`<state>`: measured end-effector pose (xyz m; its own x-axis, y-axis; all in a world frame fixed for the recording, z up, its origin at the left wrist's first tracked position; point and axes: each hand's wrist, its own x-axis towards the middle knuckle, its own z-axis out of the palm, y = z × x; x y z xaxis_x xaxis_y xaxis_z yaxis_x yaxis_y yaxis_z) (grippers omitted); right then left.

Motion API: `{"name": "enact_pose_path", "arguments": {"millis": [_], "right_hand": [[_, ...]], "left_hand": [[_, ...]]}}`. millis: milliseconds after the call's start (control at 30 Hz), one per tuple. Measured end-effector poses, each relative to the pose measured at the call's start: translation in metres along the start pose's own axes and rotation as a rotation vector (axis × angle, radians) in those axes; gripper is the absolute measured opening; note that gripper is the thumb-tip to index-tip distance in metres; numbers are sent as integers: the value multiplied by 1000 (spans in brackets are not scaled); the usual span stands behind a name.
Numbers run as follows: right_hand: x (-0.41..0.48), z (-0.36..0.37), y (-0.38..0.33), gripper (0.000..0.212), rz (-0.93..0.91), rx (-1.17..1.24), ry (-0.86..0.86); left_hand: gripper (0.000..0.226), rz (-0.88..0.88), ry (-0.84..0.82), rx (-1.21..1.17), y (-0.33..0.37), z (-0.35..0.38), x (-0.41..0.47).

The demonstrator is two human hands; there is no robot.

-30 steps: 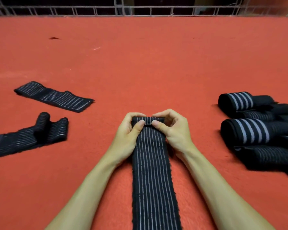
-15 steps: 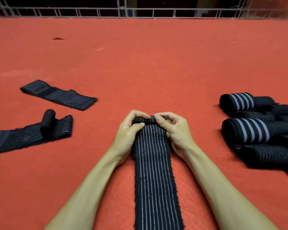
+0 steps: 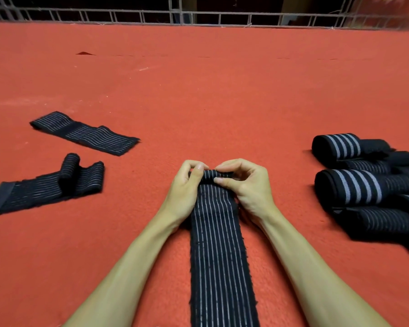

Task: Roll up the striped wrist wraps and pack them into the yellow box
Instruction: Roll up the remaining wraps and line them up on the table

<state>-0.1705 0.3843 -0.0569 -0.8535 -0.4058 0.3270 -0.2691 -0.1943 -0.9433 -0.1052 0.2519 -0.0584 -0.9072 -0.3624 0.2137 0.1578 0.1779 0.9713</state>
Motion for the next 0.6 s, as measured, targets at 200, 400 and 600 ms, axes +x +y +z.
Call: {"name": "enact_pose_path", "arguments": {"millis": [200, 400, 600], "right_hand": [[0, -4, 4, 16, 53, -11, -91], [3, 3, 2, 49, 226, -4, -14], [2, 6, -2, 29, 257, -6, 13]], "left_hand": [[14, 21, -80, -45, 2, -6, -4], [27, 113, -102, -26, -1, -10, -1], [42, 211, -68, 95, 1, -8, -3]]}}
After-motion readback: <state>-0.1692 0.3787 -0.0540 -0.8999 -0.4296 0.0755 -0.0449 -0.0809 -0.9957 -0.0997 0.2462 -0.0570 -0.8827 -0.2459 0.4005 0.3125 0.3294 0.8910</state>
